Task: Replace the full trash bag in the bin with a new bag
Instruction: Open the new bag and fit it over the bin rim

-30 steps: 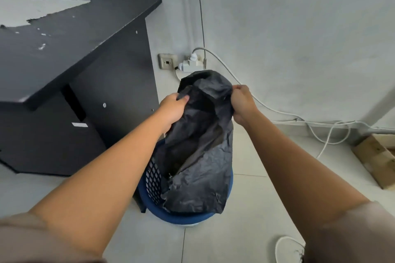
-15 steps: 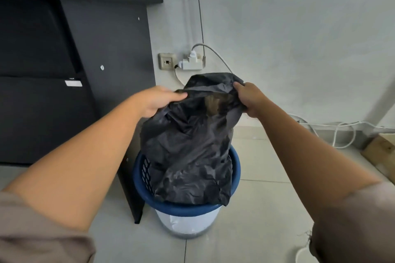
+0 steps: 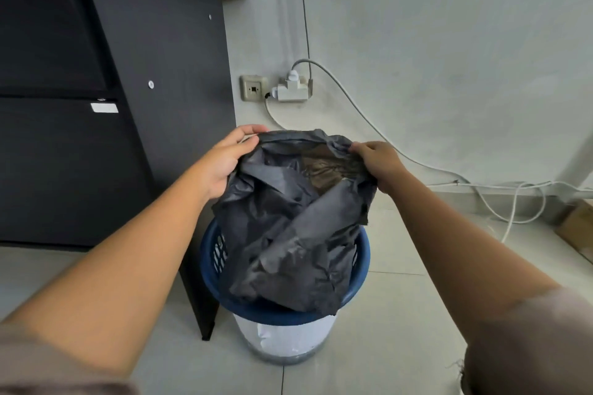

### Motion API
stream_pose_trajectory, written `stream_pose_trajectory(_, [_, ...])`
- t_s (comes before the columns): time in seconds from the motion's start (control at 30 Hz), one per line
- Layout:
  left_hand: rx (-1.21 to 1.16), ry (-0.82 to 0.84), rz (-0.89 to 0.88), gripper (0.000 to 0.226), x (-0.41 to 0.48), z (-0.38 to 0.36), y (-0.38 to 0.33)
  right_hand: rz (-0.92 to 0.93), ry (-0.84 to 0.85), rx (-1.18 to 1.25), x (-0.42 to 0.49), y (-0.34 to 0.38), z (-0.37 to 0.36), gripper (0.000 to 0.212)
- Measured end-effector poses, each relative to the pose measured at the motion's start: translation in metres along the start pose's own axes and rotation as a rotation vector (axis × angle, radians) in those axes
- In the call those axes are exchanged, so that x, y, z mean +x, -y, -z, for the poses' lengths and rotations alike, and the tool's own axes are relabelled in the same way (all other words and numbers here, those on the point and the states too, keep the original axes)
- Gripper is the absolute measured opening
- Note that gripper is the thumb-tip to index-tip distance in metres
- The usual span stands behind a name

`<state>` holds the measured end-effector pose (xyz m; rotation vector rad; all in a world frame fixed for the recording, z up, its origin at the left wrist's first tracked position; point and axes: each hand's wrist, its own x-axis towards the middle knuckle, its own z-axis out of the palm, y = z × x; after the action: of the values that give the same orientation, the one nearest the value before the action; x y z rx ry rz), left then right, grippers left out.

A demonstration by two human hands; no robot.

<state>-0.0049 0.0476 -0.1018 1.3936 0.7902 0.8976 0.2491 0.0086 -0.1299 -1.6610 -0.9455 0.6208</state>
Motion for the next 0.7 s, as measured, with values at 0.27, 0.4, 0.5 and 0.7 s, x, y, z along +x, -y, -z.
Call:
stream_pose_trajectory(0.27, [-0.127,-0.098,0.057,0.036,0.013,0.002,-0.002,0.157,0.304,-0.398,-0.003,-0.003,-0.003,0.079])
stream_pose_trajectory(0.4, [0.158,-0.161,0.104,0.044,0.017,0.014,0.016,0.214,0.381,-0.651,-0.007,-0.019,-0.003,0.078])
stream_pose_trajectory(0.5, [0.444,-0.197,0.123,0.057,0.012,0.021,0.032,0.231,0.310,-0.845,-0.012,-0.031,-0.003,0.081])
stream_pose_trajectory(0.7, [1.004,0.035,0.303,0.110,-0.010,0.032,0.061,-0.272,0.044,-0.103,-0.020,-0.038,-0.022,0.044])
